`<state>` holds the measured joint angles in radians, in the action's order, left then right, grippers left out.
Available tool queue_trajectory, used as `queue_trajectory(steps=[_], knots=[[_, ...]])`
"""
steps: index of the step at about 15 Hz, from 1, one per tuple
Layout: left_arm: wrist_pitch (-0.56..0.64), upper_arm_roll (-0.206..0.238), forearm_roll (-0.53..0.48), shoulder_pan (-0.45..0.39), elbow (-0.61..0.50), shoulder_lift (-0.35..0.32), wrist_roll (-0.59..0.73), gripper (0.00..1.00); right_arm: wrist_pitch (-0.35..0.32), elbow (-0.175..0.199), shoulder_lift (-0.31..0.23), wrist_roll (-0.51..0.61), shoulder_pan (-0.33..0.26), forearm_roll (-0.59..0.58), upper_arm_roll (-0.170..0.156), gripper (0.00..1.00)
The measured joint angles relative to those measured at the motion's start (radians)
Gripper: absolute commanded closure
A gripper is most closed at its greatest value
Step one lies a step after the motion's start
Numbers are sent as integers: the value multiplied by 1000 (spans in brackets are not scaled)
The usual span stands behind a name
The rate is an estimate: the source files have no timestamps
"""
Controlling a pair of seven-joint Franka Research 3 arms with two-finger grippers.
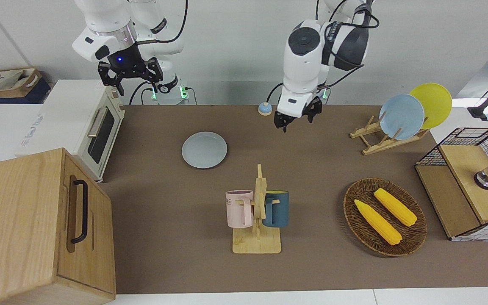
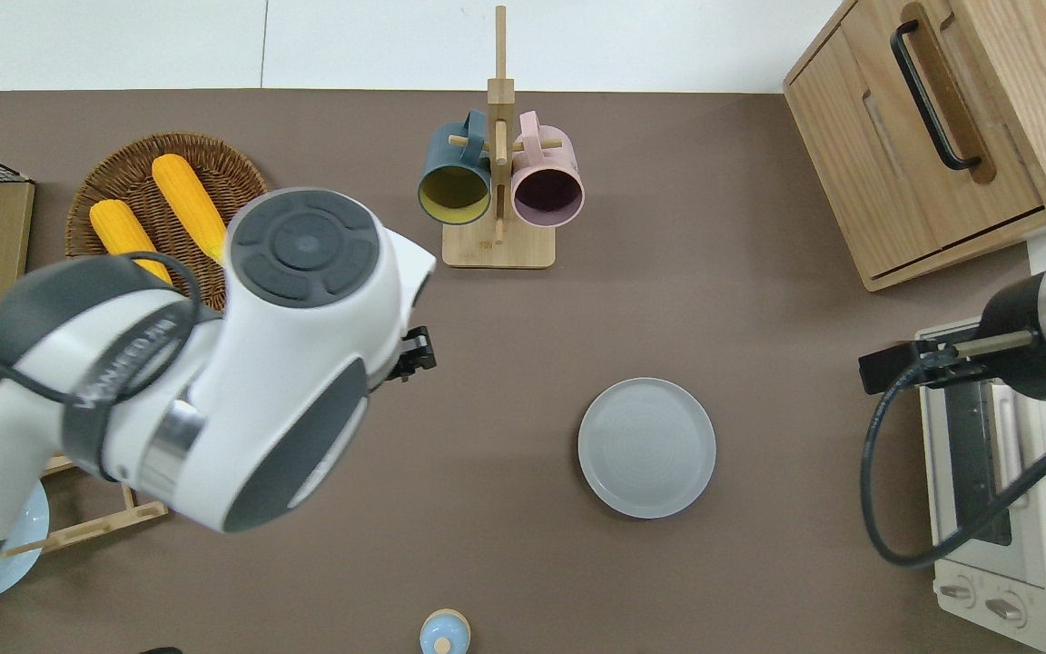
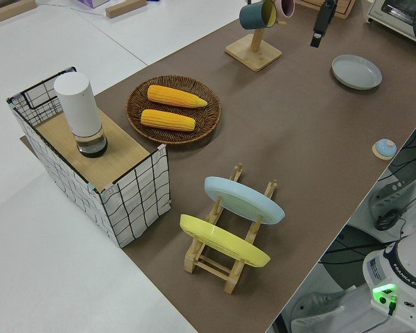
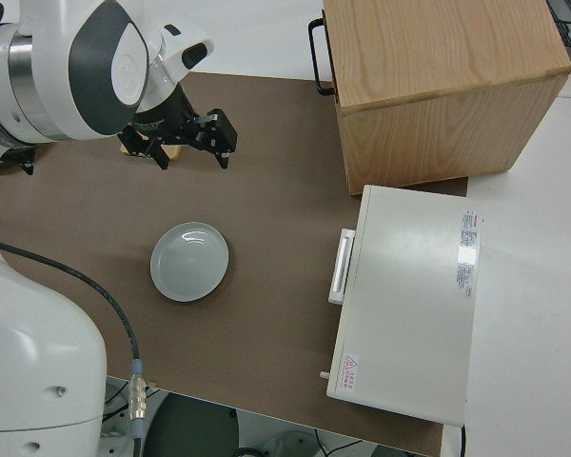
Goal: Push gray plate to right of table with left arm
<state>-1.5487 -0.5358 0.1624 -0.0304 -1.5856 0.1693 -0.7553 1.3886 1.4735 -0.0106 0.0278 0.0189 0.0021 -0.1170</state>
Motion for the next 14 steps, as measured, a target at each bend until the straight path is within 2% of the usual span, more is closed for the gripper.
queue_trajectory(steps=[4,9,12,14], knots=[[104,2,-12,-146,62,-12,260,15,0,0,0,0,0,0,0,17],[142,2,-27,-328,111,-22,489,9,0,0,0,0,0,0,0,17],[149,2,-35,-409,121,-29,549,9,0,0,0,0,0,0,0,17],[150,3,-38,-425,127,-29,557,9,0,0,0,0,0,0,0,17]])
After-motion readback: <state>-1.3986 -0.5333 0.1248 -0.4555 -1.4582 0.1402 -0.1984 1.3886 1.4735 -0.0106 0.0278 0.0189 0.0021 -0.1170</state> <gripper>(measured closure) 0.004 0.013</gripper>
